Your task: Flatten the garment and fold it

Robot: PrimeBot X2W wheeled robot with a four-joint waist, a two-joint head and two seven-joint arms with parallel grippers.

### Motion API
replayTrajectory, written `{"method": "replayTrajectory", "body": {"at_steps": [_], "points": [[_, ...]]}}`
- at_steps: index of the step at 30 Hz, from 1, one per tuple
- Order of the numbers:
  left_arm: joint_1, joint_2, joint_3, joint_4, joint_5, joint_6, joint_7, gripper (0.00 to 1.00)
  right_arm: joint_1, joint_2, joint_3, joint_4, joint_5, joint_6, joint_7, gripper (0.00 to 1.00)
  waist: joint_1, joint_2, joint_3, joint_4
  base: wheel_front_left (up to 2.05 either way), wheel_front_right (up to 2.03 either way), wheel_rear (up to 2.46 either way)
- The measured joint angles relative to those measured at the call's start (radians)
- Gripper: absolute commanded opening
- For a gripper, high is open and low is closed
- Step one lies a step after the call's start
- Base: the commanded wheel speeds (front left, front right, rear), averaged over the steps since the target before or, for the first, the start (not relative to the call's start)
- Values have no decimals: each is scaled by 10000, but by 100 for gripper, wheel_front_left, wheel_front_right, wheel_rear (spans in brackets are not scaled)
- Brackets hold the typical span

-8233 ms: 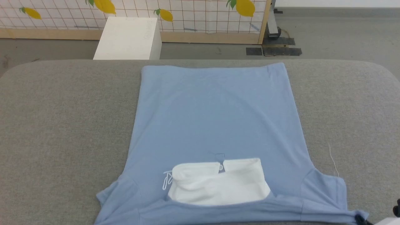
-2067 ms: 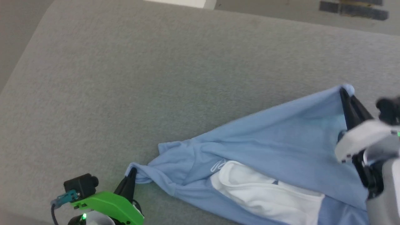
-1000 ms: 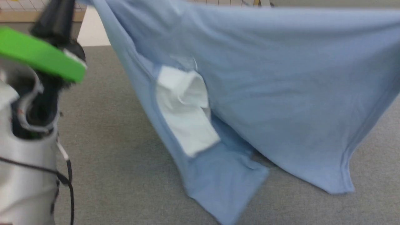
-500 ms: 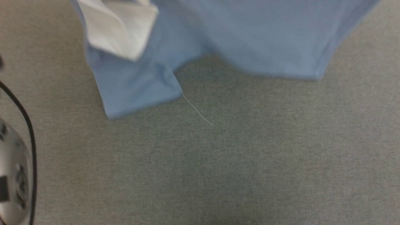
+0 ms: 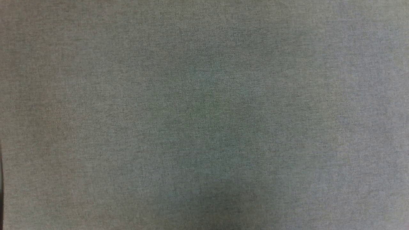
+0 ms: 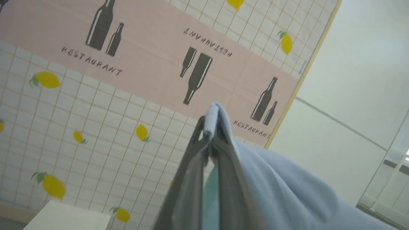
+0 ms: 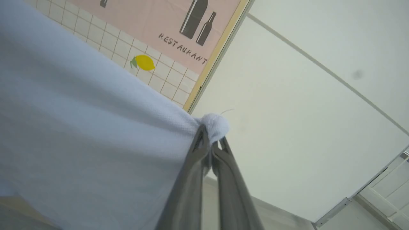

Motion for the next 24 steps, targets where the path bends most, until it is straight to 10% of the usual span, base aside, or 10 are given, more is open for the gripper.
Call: {"method": "replayTrajectory", "body": {"at_steps": [10, 24], "points": [[6117, 1191, -1902, 1009, 744, -577, 508, 0, 4414, 150, 1233, 951, 1657, 0, -742, 0, -3, 0, -1227, 276, 0, 0, 0], [12687, 1666, -3060, -1724, -800, -255, 2980, 0, 9543, 82, 832, -261, 2608, -2, -784, 0, -4, 0, -3670, 908, 0, 0, 0]]}}
